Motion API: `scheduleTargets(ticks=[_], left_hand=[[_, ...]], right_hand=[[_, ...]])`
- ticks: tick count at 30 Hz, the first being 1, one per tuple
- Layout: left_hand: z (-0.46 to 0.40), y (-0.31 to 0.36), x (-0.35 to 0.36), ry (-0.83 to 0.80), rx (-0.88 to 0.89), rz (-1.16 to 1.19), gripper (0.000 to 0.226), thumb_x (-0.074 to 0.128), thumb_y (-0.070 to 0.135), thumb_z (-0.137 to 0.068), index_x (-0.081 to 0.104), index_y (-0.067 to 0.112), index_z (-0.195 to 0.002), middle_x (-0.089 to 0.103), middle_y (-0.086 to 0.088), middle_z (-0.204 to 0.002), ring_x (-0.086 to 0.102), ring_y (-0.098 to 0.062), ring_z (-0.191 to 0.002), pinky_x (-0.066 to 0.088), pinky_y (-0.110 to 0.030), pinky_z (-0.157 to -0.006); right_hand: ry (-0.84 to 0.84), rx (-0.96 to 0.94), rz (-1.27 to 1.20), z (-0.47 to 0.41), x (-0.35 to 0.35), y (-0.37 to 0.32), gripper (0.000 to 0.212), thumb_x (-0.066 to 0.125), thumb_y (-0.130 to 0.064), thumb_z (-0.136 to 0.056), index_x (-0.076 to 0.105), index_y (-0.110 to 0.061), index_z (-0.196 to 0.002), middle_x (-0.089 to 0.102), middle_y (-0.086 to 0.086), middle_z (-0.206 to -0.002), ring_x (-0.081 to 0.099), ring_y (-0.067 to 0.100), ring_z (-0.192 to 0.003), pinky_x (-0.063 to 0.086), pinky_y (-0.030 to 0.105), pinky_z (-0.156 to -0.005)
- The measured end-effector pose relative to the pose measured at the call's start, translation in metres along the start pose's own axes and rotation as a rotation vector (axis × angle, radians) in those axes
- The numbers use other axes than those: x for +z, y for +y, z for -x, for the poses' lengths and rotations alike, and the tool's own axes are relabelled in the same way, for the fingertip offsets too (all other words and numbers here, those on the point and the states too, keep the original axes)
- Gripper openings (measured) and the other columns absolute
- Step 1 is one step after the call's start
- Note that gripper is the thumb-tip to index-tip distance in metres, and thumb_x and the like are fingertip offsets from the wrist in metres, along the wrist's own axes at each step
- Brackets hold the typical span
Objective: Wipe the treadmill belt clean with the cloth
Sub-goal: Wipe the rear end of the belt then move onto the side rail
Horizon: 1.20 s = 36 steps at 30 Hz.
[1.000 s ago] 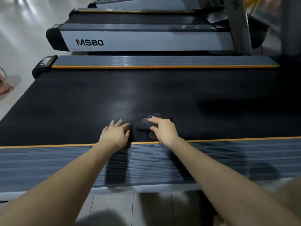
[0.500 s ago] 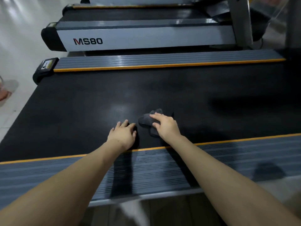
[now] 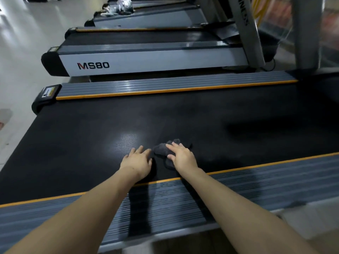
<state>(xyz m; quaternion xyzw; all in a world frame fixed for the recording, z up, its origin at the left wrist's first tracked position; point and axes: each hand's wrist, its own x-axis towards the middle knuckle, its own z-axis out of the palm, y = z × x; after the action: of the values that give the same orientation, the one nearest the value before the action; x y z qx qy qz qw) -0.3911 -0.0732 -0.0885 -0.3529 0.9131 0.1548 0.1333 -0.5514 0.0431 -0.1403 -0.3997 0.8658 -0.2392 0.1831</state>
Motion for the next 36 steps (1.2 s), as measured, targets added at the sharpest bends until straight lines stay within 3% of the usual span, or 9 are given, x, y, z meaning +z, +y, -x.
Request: scheduleTargets(ticks=[7,13,20,22,25,31,36], left_hand=[[-0.051,-0.004,0.002,0.038,0.001,-0.044,0.054,0.029,0.046,-0.105,0.025,0.034,-0.158,0.013,-0.001,-0.17,0.01,-0.029,-0.156,0.022,-0.05,-0.122],[-0.134,-0.015,-0.023,0.116,-0.014,-0.081,0.055,0.025,0.047,-0.105,0.021,0.036,-0.159,0.009,0.0,-0.171,0.007,-0.029,-0.157,0.019,-0.049,-0.124],[-0.227,-0.038,-0.047,0.189,-0.089,-0.102,0.05,0.026,0.047,-0.105,0.033,0.034,-0.153,0.023,-0.001,-0.167,0.017,-0.029,-0.153,0.023,-0.049,-0.119],[-0.245,-0.046,-0.046,0.223,-0.066,-0.104,0.046,0.026,0.047,-0.104,0.041,0.035,-0.146,0.035,0.0,-0.16,0.027,-0.028,-0.147,0.029,-0.049,-0.116],[-0.257,-0.053,-0.05,0.289,-0.03,-0.109,0.04,0.03,0.045,-0.103,0.049,0.033,-0.136,0.05,0.005,-0.144,0.04,-0.023,-0.138,0.041,-0.044,-0.104],[-0.258,-0.073,-0.058,0.307,0.026,-0.128,0.042,0.035,0.042,-0.104,0.048,0.034,-0.143,0.041,0.007,-0.156,0.034,-0.019,-0.147,0.041,-0.04,-0.106],[-0.249,-0.103,-0.064,0.282,-0.116,-0.089,0.044,0.032,0.05,-0.101,0.044,0.042,-0.143,0.039,0.004,-0.153,0.032,-0.023,-0.143,0.037,-0.047,-0.11]], right_hand=[[0.171,-0.003,-0.022,-0.06,-0.003,0.01,0.045,0.054,-0.021,-0.1,0.048,-0.035,-0.143,0.039,-0.008,-0.155,0.021,0.019,-0.149,0.027,0.036,-0.117],[0.202,0.012,0.005,-0.144,-0.025,0.027,0.044,0.052,-0.025,-0.101,0.046,-0.036,-0.144,0.037,-0.009,-0.156,0.022,0.019,-0.149,0.027,0.035,-0.113],[0.264,0.063,0.059,-0.253,-0.045,0.036,0.044,0.052,-0.03,-0.099,0.047,-0.037,-0.142,0.038,-0.01,-0.155,0.025,0.02,-0.147,0.034,0.042,-0.109],[0.292,0.057,0.064,-0.278,-0.047,0.037,0.043,0.053,-0.029,-0.099,0.048,-0.036,-0.141,0.04,-0.008,-0.154,0.027,0.021,-0.147,0.034,0.042,-0.109],[0.276,0.043,0.127,-0.306,-0.049,0.04,0.043,0.048,-0.034,-0.101,0.044,-0.038,-0.144,0.038,-0.009,-0.155,0.025,0.02,-0.147,0.032,0.041,-0.11],[0.282,0.087,0.137,-0.336,-0.057,0.033,0.044,0.046,-0.035,-0.102,0.042,-0.037,-0.146,0.037,-0.01,-0.155,0.026,0.019,-0.147,0.032,0.04,-0.11],[0.362,0.177,0.181,-0.333,-0.039,-0.006,0.038,0.049,-0.031,-0.101,0.049,-0.034,-0.138,0.044,-0.006,-0.15,0.04,0.025,-0.136,0.042,0.041,-0.098]])
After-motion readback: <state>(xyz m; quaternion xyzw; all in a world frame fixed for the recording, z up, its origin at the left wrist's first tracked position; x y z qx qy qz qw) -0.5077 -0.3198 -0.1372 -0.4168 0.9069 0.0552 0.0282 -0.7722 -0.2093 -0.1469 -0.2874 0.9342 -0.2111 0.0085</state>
